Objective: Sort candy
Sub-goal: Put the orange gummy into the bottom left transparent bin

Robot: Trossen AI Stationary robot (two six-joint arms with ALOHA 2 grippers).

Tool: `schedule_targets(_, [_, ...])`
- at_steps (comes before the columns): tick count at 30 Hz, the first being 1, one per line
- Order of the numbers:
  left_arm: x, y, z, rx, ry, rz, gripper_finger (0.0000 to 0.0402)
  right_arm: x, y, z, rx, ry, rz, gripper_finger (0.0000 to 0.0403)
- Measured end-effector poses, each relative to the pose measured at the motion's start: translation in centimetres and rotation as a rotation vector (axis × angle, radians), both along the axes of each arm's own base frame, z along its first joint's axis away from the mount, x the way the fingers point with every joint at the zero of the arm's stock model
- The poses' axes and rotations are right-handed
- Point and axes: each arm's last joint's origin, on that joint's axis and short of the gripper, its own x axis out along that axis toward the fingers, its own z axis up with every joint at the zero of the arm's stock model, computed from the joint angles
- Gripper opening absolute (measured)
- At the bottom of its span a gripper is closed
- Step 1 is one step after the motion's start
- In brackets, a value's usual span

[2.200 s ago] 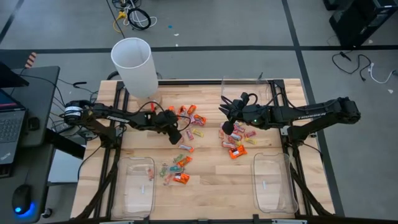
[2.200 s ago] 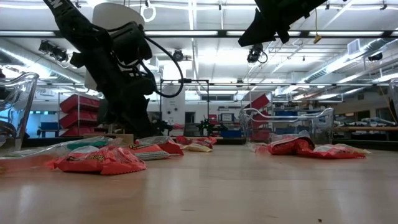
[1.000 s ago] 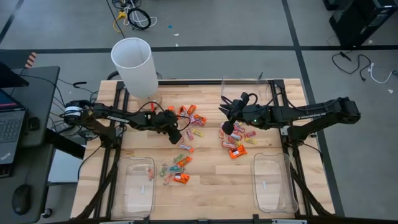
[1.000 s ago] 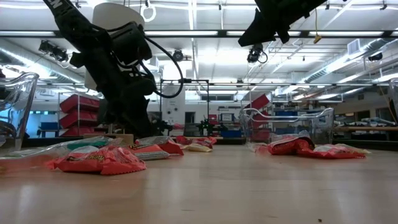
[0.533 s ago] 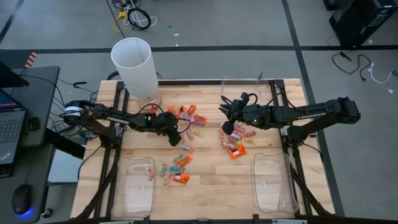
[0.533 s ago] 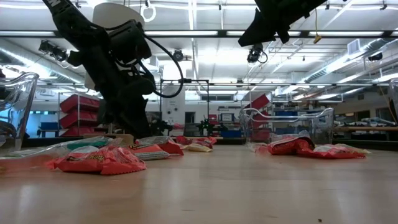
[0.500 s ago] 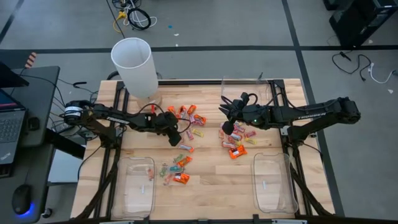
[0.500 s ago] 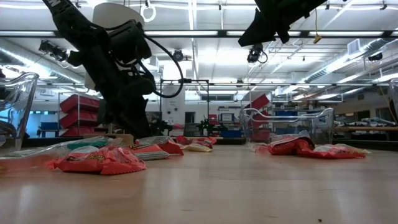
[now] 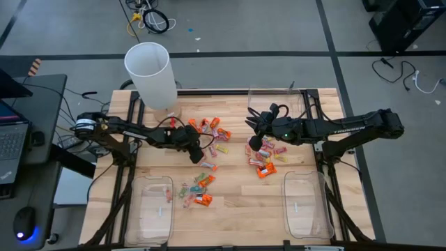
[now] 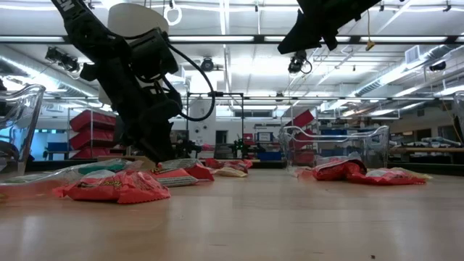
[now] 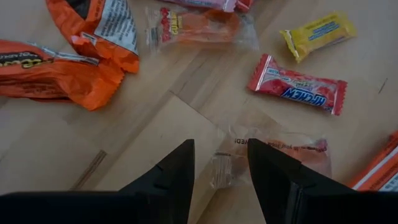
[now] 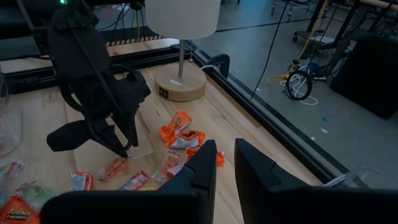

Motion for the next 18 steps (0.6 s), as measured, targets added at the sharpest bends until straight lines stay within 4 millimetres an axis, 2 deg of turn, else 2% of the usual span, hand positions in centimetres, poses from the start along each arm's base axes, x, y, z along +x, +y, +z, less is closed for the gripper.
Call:
schedule_targets(11, [0.1,0.0,0.0,0.001,-0.013,0.001,0.0153,0.0,0.0,0.0,0.0,0.0,0.0,0.0045])
schedule_targets(18, [0.4,0.0,-1.1,-0.009,0.021,0.005,0.0153,0.0,0.0,0.0,0.0,0.0,0.0,0.0045])
